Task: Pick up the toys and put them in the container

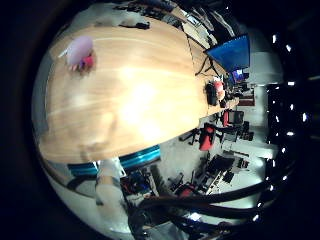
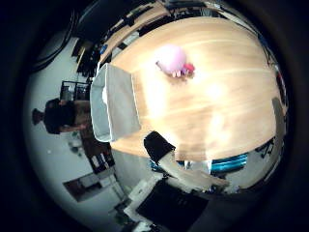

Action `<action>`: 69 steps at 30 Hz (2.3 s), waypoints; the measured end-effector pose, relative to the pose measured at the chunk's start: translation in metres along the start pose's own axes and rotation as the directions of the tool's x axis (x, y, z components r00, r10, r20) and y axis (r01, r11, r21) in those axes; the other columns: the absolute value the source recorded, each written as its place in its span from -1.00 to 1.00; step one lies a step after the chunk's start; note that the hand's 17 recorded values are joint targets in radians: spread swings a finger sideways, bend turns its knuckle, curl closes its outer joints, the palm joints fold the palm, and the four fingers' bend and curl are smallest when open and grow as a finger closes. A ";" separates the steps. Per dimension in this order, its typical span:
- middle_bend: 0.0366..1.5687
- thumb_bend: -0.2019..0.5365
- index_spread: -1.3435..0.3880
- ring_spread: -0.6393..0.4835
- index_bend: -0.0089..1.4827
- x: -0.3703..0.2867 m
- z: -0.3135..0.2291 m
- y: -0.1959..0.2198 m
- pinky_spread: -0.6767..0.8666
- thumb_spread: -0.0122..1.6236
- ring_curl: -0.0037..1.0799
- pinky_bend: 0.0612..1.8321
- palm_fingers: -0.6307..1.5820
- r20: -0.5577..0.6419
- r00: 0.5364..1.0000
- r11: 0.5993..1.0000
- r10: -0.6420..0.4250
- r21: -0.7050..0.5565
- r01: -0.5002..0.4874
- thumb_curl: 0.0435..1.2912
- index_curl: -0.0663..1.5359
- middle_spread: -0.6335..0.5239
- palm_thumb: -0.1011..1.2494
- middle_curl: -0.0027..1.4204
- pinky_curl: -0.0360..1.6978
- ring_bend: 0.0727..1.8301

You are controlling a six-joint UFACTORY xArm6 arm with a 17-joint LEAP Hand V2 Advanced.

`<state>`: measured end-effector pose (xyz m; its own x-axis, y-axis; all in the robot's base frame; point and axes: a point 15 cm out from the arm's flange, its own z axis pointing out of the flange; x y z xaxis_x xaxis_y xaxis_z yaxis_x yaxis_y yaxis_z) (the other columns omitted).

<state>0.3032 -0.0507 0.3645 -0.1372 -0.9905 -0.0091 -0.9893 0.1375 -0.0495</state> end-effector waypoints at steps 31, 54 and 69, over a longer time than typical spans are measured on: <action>-0.71 -0.53 0.06 0.17 -0.77 -0.106 0.140 -0.138 0.44 0.20 -0.61 -0.03 -0.17 0.000 0.986 0.968 -0.169 -0.187 0.166 -0.61 -0.56 -0.04 -0.49 -0.47 -0.81 -0.33; -0.60 -0.16 0.04 -0.30 -0.80 -0.104 0.174 -0.155 -0.36 0.40 -0.44 0.33 0.14 -0.002 0.987 0.971 -0.158 -0.184 0.155 -0.51 -0.61 -0.31 0.18 -0.42 -0.76 0.02; -0.22 0.02 -0.05 -0.52 -0.66 -0.089 0.172 -0.180 -0.77 0.38 -0.19 0.32 0.54 0.007 0.994 0.990 -0.106 -0.094 0.106 -0.38 -0.51 -0.71 0.74 -0.15 -0.67 0.23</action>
<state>0.5024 0.0129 0.2021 -0.0313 -0.9995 -0.0108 -0.9986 0.0308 0.0435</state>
